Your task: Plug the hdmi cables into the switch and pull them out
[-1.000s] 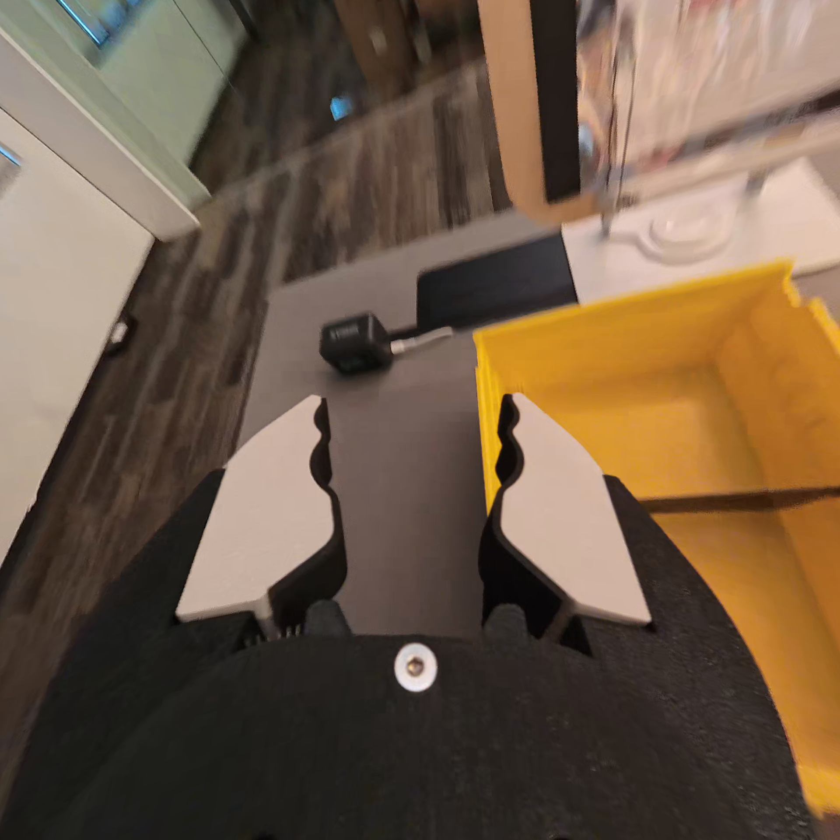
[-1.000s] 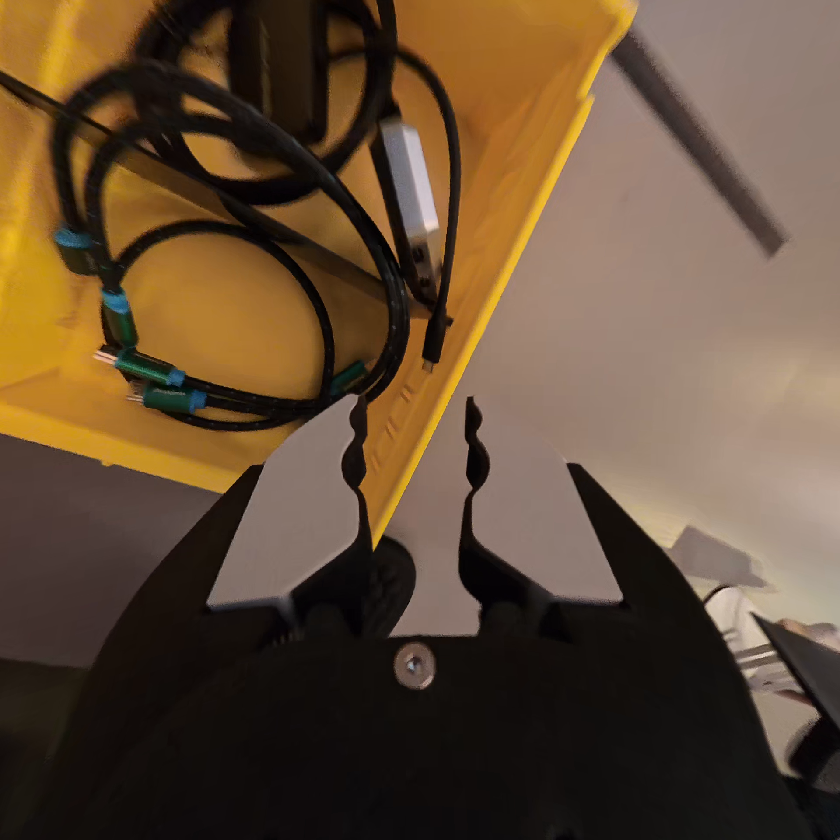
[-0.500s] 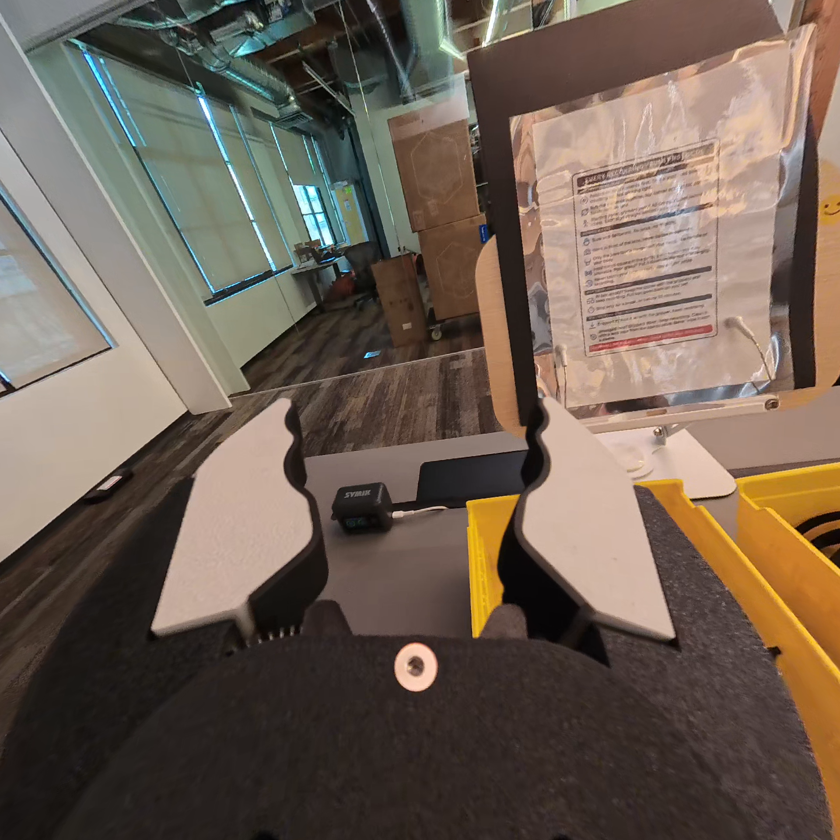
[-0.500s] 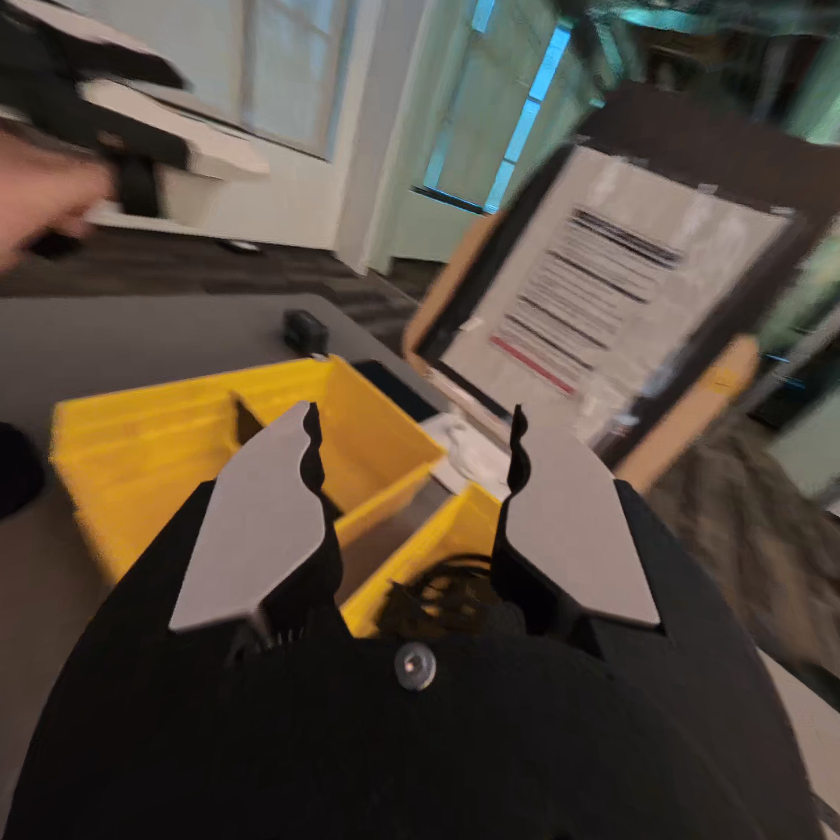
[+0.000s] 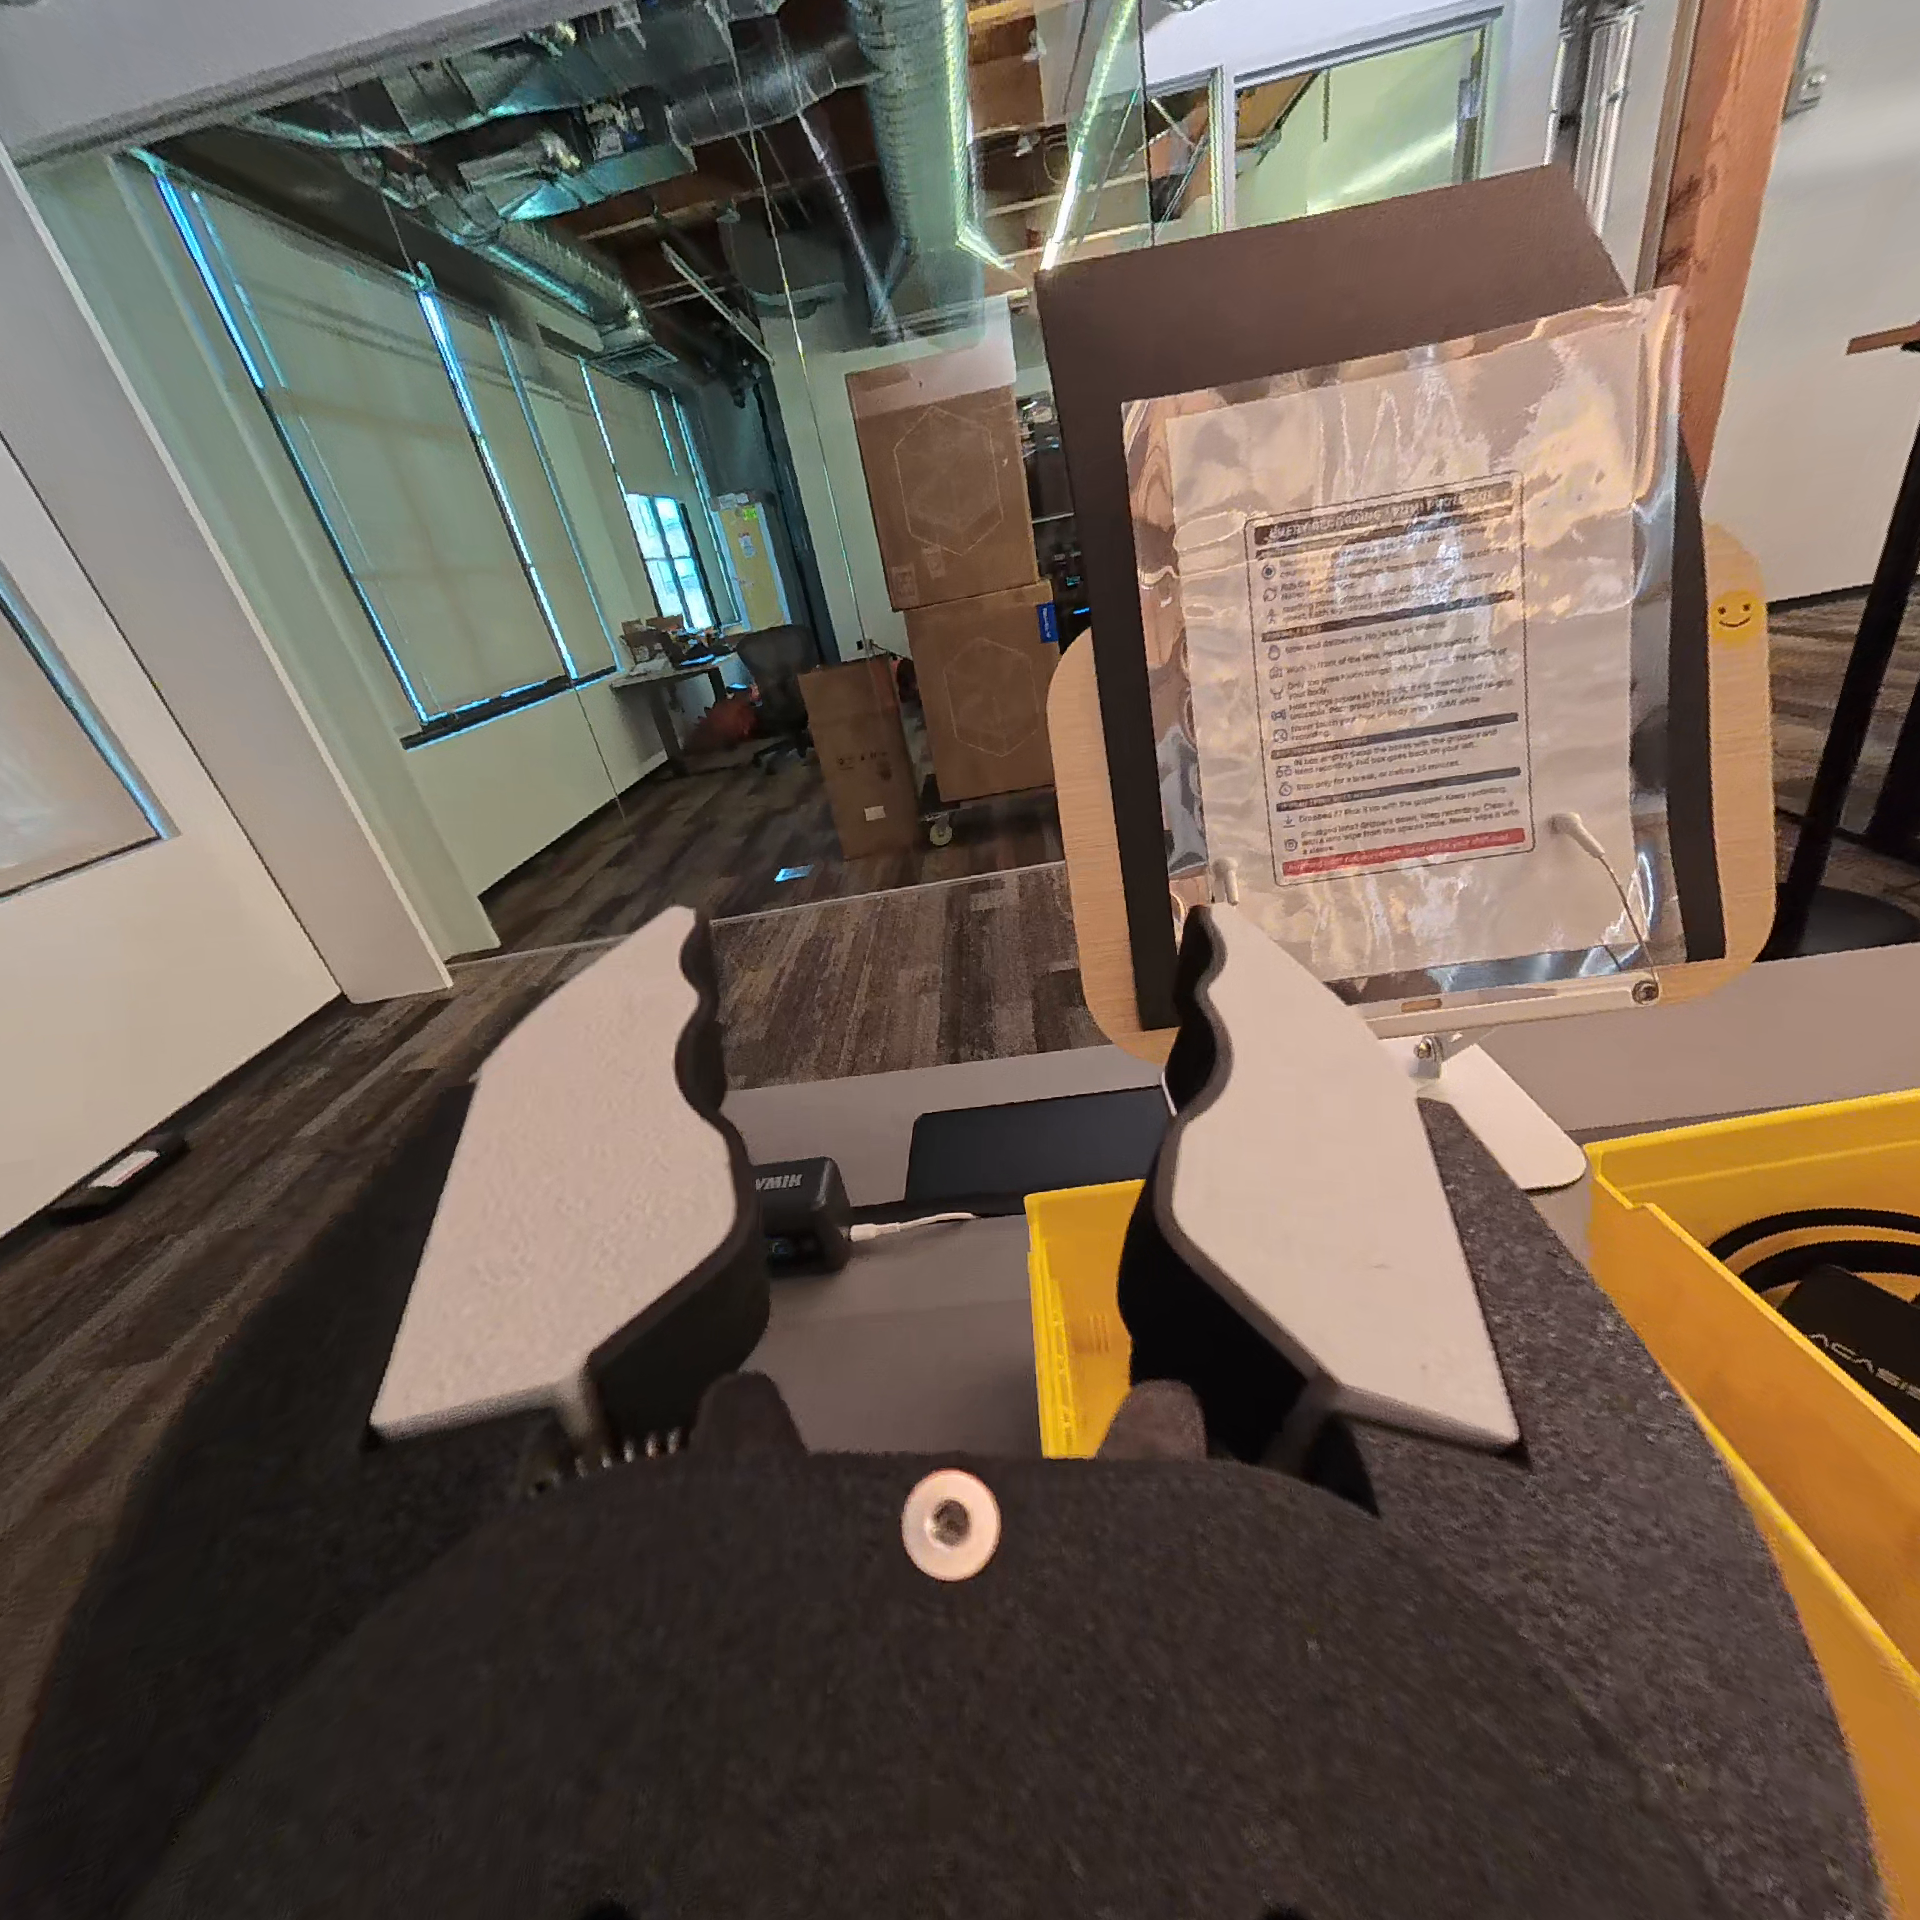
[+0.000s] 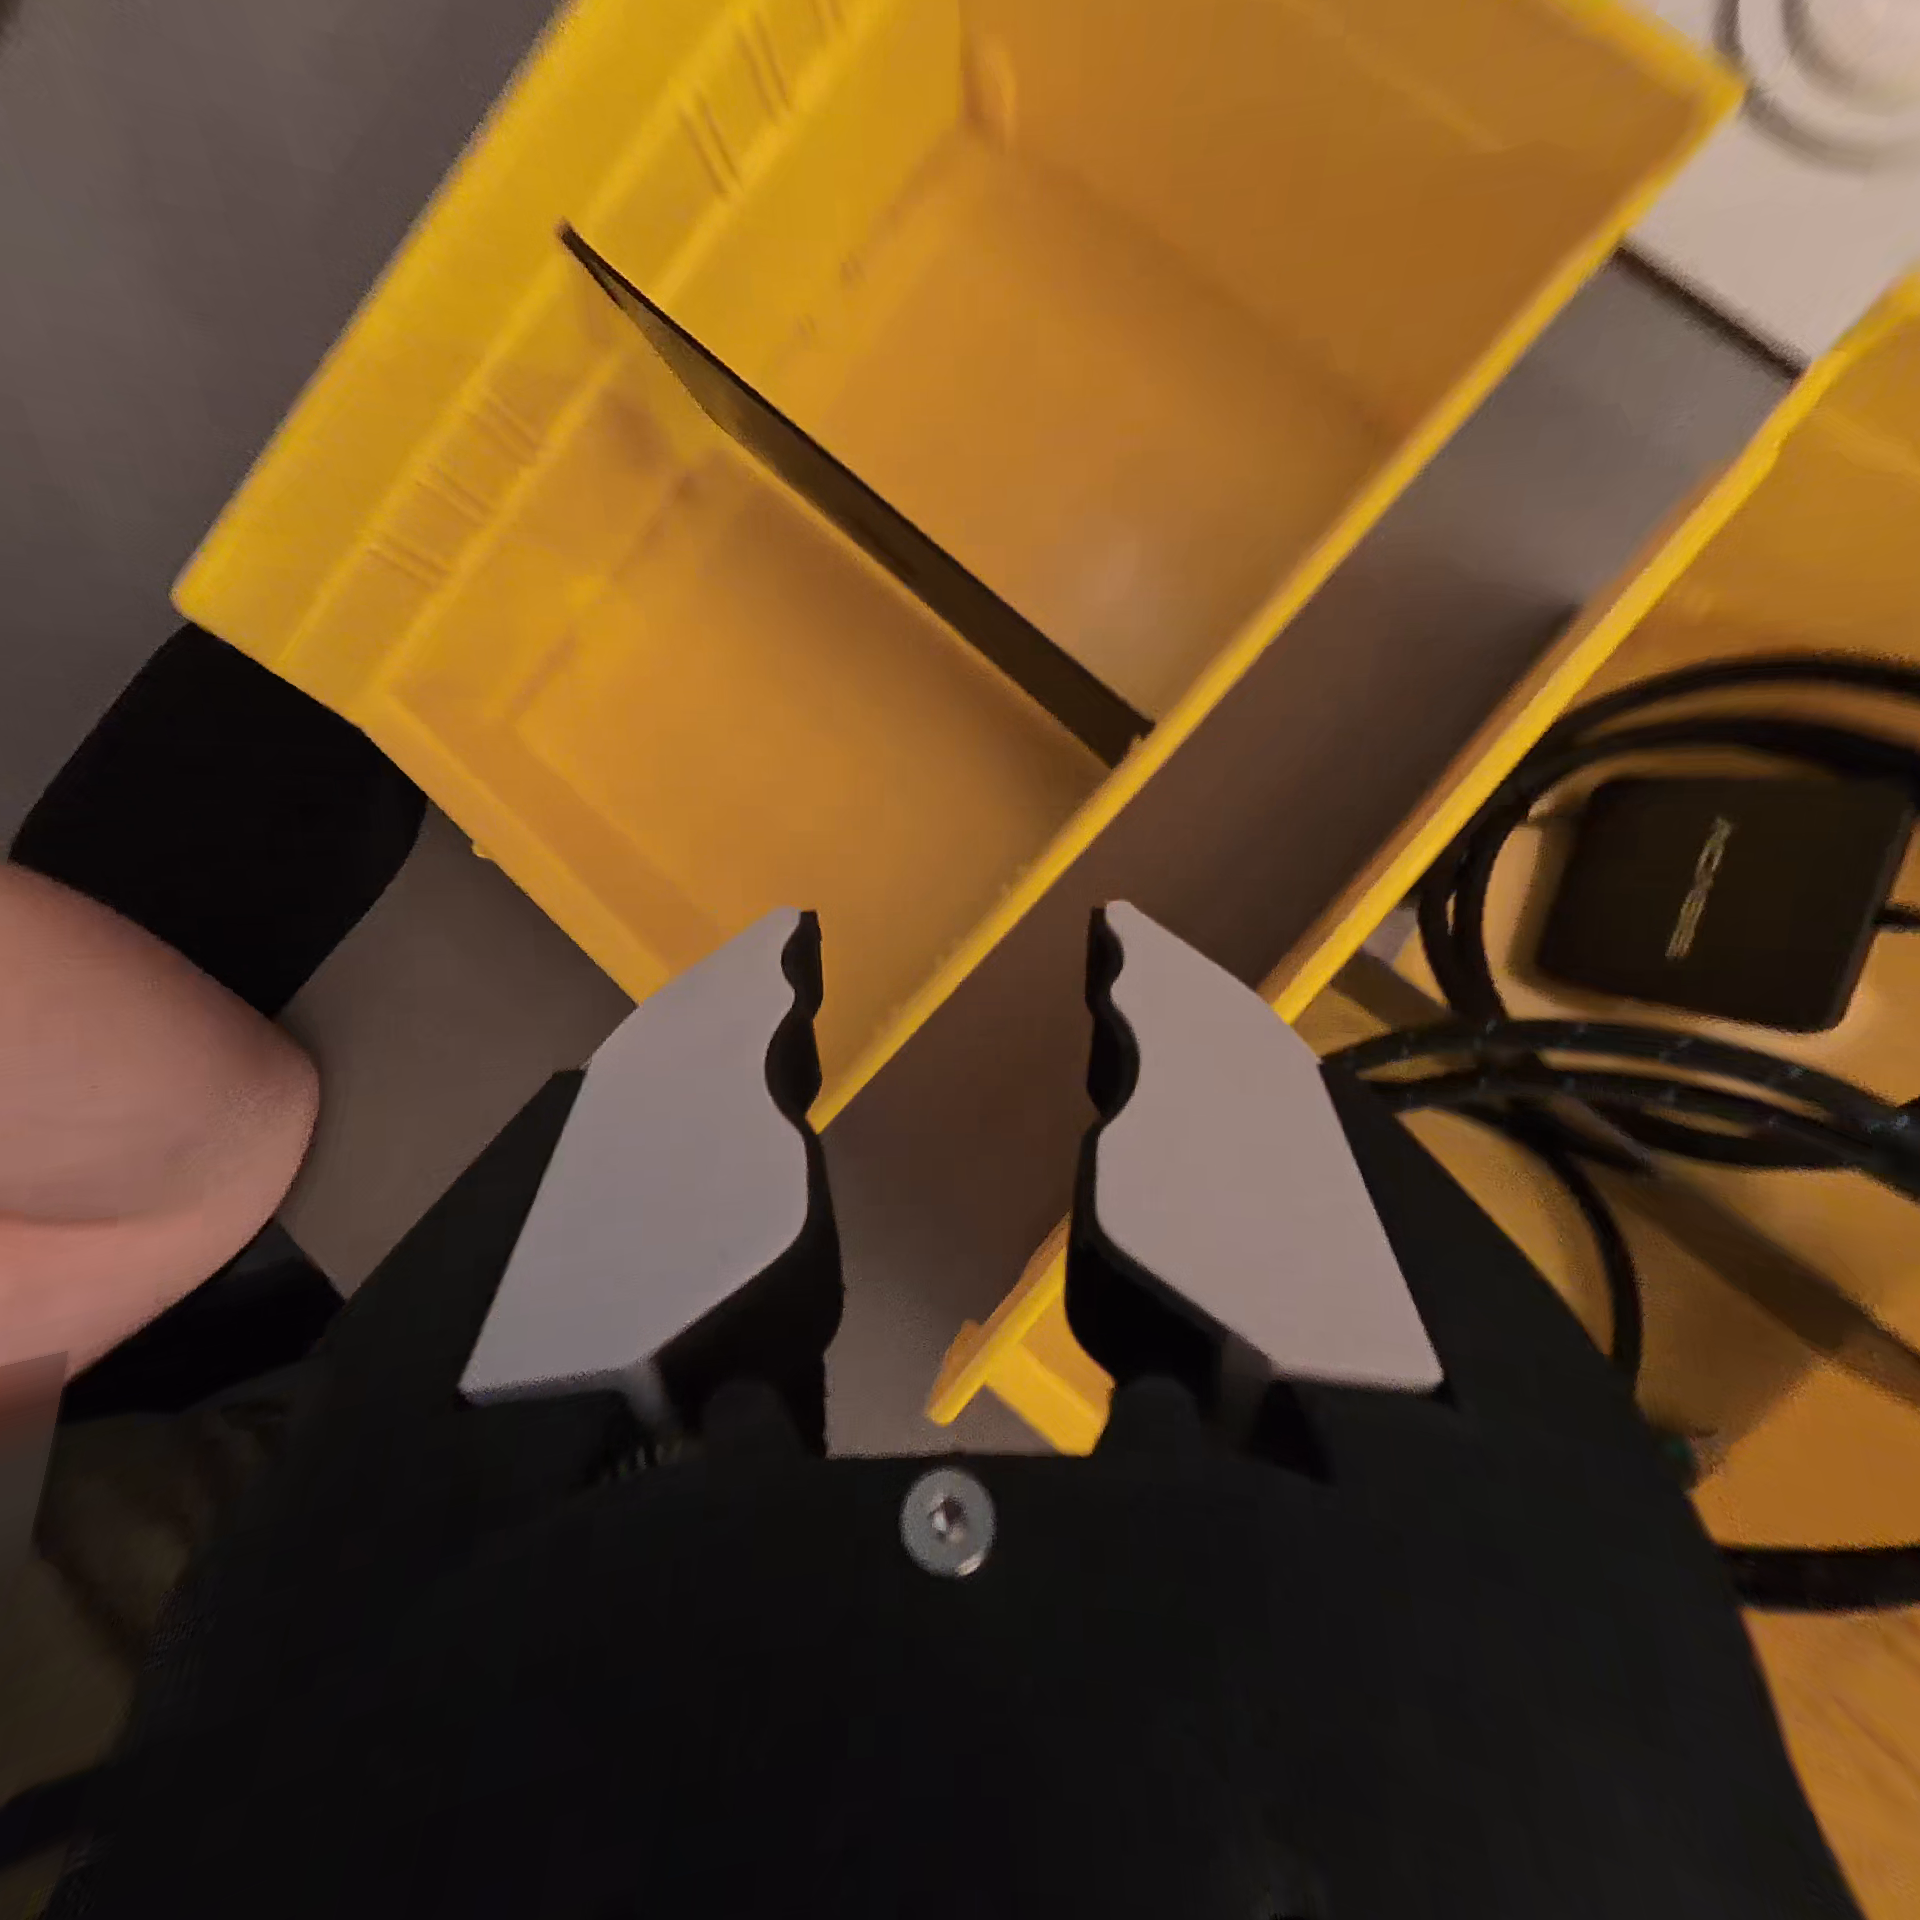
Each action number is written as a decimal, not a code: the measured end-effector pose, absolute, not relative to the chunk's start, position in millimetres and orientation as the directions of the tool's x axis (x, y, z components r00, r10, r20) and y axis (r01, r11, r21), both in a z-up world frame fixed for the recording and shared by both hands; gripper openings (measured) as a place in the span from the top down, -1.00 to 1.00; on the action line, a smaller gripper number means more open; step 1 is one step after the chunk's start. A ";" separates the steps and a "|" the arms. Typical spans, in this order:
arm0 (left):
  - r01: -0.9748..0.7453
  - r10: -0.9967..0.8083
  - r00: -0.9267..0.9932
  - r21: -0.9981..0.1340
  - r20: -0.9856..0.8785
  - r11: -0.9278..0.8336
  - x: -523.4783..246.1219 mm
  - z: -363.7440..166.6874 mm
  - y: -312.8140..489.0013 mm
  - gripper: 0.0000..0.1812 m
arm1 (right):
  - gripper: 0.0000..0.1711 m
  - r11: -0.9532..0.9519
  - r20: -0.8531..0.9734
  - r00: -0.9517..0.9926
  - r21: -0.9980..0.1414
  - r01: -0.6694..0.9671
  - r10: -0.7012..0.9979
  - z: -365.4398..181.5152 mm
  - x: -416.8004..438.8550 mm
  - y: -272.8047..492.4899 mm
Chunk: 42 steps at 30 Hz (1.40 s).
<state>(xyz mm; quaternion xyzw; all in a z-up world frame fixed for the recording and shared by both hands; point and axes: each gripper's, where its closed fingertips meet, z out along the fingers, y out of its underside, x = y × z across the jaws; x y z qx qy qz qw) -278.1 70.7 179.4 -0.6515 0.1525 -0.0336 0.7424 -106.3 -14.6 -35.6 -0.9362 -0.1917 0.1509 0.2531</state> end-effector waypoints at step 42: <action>0.011 -0.720 0.667 -0.965 -0.189 0.263 -225.4 218.8 -81.3 0.23 | 0.92 -0.956 -0.234 0.930 -0.142 0.256 0.283 -27.0 -56.2 -17.8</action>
